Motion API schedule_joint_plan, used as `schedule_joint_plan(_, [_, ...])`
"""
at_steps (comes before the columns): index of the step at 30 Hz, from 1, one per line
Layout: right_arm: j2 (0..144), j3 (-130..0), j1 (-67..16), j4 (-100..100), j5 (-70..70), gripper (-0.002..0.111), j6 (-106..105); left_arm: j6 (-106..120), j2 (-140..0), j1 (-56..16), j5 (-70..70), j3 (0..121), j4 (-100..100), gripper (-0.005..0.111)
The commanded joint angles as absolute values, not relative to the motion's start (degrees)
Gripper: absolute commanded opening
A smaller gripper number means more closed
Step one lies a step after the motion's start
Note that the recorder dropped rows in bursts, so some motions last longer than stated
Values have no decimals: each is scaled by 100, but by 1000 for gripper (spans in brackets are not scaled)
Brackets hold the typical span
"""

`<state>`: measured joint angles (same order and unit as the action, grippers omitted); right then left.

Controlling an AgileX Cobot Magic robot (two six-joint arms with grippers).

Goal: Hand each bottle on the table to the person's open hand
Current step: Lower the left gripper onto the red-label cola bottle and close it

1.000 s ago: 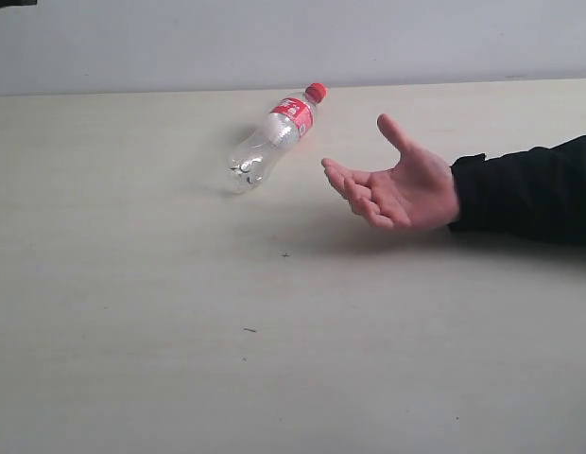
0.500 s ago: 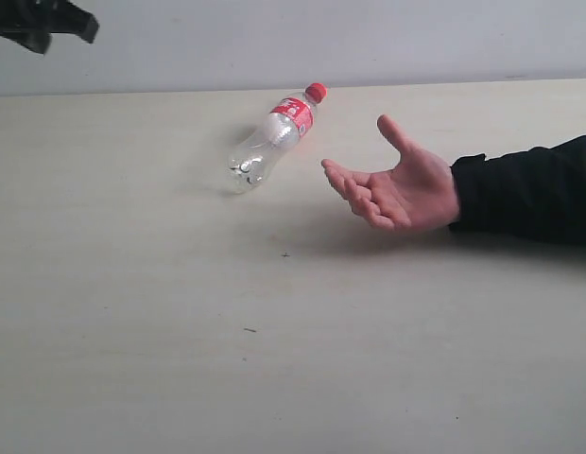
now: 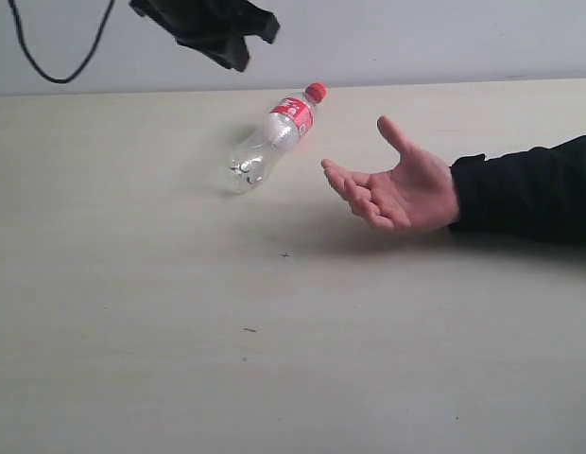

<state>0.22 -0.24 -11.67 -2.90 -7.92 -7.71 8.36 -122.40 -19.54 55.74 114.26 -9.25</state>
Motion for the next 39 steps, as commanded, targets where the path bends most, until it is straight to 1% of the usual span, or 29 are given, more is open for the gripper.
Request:
schedule_joint_plan(1, [0,0,-1133,-285,-772,0,-731,840,-12757,-2314,5496,11807,-958,55])
schedule_joint_plan(2, [0,0,-1133,-285,-772,0,-731,840,-12834,-2369,5455,11863,-917,61])
schedule_joint_plan(3, [0,0,-1133,-285,-772,0,-731,805,-12921,-2406,5416,11932,-862,64])
schedule_joint_plan(9, [0,0,-1133,-298,-919,0,-731,372,-13364,-2447,5477,12396,-717,65])
schedule_joint_plan(14, [0,0,-1133,-287,-932,0,-731,-205,-13708,-2447,5491,12834,0,65])
schedule_joint_plan(19, [0,0,-1133,-287,-932,0,-731,-215,-14007,-2447,5504,13093,63,76])
schedule_joint_plan(32, [0,0,-1133,-287,-932,0,-731,-215,-14666,-2447,5301,13615,459,76])
schedule_joint_plan(39, [0,0,-1133,-308,-932,0,-731,-420,-14965,-2324,4972,13624,494,76])
